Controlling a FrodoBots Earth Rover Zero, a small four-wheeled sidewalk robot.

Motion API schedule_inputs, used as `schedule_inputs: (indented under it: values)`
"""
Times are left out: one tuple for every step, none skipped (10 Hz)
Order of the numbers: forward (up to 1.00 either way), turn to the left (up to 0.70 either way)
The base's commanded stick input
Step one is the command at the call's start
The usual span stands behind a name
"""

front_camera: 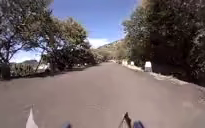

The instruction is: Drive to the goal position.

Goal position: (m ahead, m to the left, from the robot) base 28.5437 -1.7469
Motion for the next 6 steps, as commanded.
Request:
schedule_inputs:
  values:
    - [0.85,0.00]
    - [0.85,0.00]
    - [0.85,0.00]
    - [0.85,0.00]
    - [0.85,0.00]
    - [0.85,0.00]
